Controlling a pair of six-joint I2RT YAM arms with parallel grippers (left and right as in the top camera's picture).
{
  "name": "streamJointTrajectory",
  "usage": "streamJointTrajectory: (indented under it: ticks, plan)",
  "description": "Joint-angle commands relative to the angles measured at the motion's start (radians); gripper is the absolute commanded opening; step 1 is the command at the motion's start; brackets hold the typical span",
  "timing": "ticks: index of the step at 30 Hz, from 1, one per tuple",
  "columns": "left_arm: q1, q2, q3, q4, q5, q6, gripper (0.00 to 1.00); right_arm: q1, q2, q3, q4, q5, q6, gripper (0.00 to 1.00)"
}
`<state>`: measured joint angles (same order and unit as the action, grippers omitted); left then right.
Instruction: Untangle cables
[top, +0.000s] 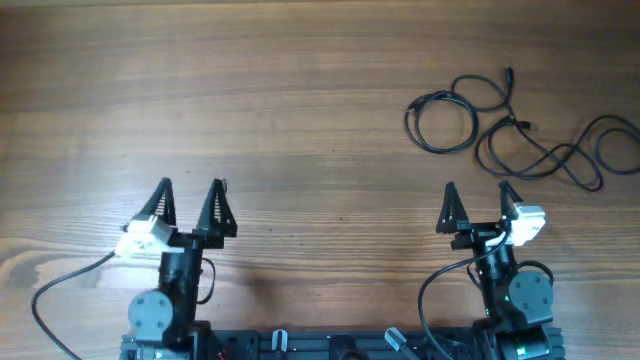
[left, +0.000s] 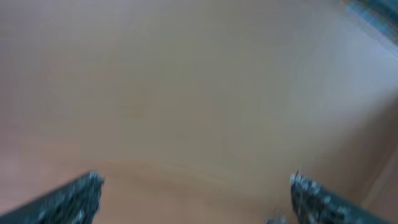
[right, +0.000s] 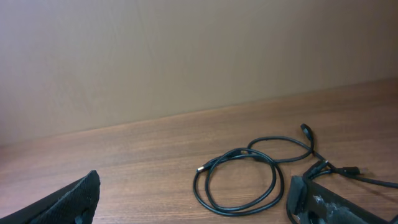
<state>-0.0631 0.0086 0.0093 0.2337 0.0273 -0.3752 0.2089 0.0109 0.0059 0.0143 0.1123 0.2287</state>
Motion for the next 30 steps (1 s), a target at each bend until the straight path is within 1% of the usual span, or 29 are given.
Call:
streamJointTrajectory:
  ticks: [1, 2, 4, 5, 6, 9, 30]
  plan:
    - [0.074, -0.005, -0.004, -0.221, 0.002, 0.045, 1.0, 0.003, -0.006, -0.001, 0.003, -0.002, -0.017, 1.0]
    - [0.082, -0.005, -0.004, -0.269, 0.004, 0.089, 1.0, 0.003, -0.006, -0.001, 0.003, -0.002, -0.017, 1.0]
    - [0.082, -0.005, -0.004, -0.312, 0.014, 0.18, 1.0, 0.003, -0.006, -0.001, 0.003, -0.002, -0.017, 1.0]
    - [0.082, -0.005, -0.004, -0.31, 0.047, 0.29, 1.0, 0.003, -0.006, -0.001, 0.003, -0.002, -0.017, 1.0]
    - [0.082, -0.005, -0.004, -0.31, 0.047, 0.317, 0.99, 0.003, -0.006, -0.001, 0.003, -0.002, -0.017, 1.0]
    - [0.082, -0.005, -0.004, -0.31, 0.046, 0.339, 1.0, 0.003, -0.006, -0.001, 0.003, -0.002, -0.017, 1.0]
    - [0.082, -0.003, -0.004, -0.306, 0.046, 0.338, 1.0, 0.003, -0.006, -0.001, 0.003, -0.002, -0.017, 1.0]
